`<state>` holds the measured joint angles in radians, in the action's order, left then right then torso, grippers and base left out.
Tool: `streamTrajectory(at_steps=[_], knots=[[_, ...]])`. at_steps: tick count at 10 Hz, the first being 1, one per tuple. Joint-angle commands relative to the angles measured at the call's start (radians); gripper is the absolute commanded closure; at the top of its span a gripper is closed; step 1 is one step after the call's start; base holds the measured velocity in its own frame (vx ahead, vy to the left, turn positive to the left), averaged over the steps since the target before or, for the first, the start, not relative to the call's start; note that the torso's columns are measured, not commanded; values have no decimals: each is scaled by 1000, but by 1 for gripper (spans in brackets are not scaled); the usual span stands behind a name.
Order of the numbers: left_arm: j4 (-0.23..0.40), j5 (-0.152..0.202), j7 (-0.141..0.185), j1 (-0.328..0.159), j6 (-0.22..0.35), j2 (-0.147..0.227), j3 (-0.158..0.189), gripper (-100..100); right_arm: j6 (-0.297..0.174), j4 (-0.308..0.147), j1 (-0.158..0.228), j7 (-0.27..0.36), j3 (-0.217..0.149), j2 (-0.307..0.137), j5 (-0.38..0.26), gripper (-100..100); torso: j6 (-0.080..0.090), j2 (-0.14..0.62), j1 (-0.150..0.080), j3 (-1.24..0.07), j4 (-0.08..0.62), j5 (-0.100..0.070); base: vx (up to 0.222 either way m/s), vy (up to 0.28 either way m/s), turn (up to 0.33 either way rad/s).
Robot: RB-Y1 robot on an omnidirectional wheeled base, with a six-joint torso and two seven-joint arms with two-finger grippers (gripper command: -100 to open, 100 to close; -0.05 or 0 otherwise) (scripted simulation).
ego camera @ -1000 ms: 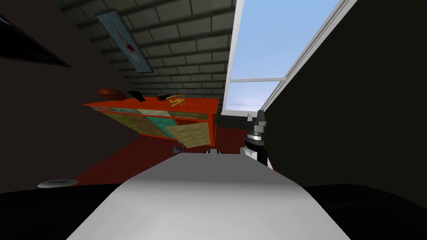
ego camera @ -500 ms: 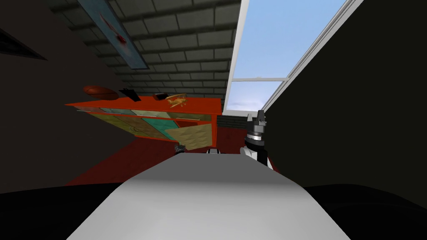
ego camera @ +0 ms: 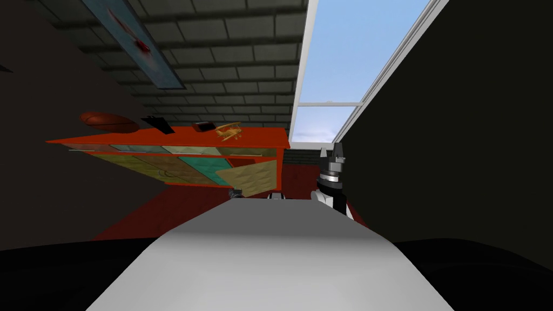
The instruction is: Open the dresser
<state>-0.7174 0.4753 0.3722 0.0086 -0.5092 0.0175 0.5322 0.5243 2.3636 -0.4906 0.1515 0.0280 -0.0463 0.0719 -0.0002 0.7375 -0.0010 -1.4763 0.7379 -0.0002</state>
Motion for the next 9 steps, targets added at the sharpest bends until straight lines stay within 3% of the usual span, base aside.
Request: streamTrajectory(at_steps=[1,2,3,9], knots=[[-33,11,-50,9,-7,-49,33,-100,0,0,0,0,0,0,0,0,0,0,-2,0,0,-1,-9,79,-102],[-26,8,-36,8,-5,-38,25,-100,0,0,0,0,0,0,0,0,0,0,-1,0,0,-1,-3,37,-22],[-1,-1,0,-1,6,5,-2,100,0,0,0,0,0,0,0,0,0,0,-2,0,0,-1,15,-79,192],[64,-24,101,-22,31,115,-71,100,0,0,0,0,0,0,0,0,3,4,-6,1,4,-6,10,-112,120]])
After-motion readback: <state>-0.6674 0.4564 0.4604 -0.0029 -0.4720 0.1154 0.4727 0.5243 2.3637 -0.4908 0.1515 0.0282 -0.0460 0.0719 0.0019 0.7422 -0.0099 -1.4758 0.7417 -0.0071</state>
